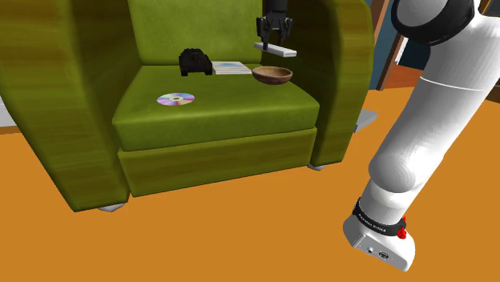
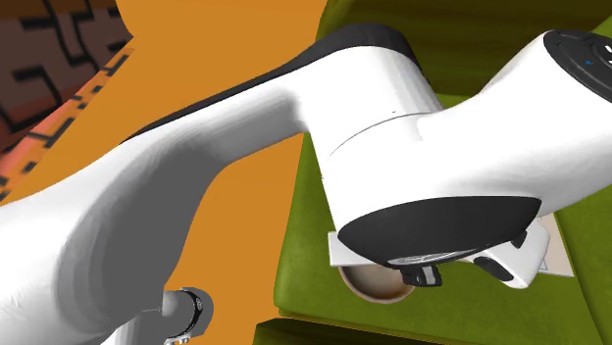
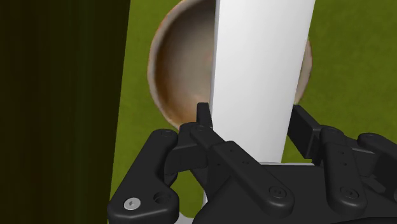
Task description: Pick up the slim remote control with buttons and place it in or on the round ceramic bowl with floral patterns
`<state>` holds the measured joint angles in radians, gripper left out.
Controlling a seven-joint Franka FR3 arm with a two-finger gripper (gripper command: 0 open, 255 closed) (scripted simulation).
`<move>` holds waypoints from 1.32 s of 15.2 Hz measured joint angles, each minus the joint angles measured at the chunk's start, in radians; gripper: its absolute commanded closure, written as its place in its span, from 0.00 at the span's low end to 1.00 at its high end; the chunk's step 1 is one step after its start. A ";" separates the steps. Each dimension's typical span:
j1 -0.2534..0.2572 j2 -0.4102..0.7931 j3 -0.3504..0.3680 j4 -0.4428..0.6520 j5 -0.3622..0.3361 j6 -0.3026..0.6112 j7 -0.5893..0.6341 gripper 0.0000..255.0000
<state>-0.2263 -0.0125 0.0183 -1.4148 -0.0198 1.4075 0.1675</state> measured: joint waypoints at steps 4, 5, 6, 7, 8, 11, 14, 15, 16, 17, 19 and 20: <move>-0.003 -0.030 -0.003 -0.089 0.001 0.059 -0.006 1.00; -0.003 -0.033 -0.003 -0.108 0.001 0.075 -0.006 1.00; -0.003 -0.038 -0.003 -0.127 0.001 0.089 -0.006 1.00; -0.003 -0.046 -0.003 -0.150 0.001 0.104 -0.006 1.00; -0.004 -0.053 -0.005 -0.175 0.001 0.122 -0.008 1.00; -0.003 -0.063 -0.004 -0.226 0.002 0.162 -0.005 1.00; -0.004 -0.072 -0.004 -0.264 0.001 0.193 -0.006 1.00; -0.004 -0.074 -0.004 -0.267 0.001 0.197 -0.006 1.00; -0.004 -0.074 -0.005 -0.268 0.001 0.198 -0.006 1.00; -0.004 -0.075 -0.005 -0.268 0.001 0.198 -0.006 1.00; -0.004 -0.075 -0.005 -0.269 0.001 0.199 -0.006 1.00; -0.004 -0.075 -0.005 -0.268 0.001 0.198 -0.006 0.00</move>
<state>-0.2302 -0.0874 0.0137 -1.6829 -0.0184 1.6058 0.1615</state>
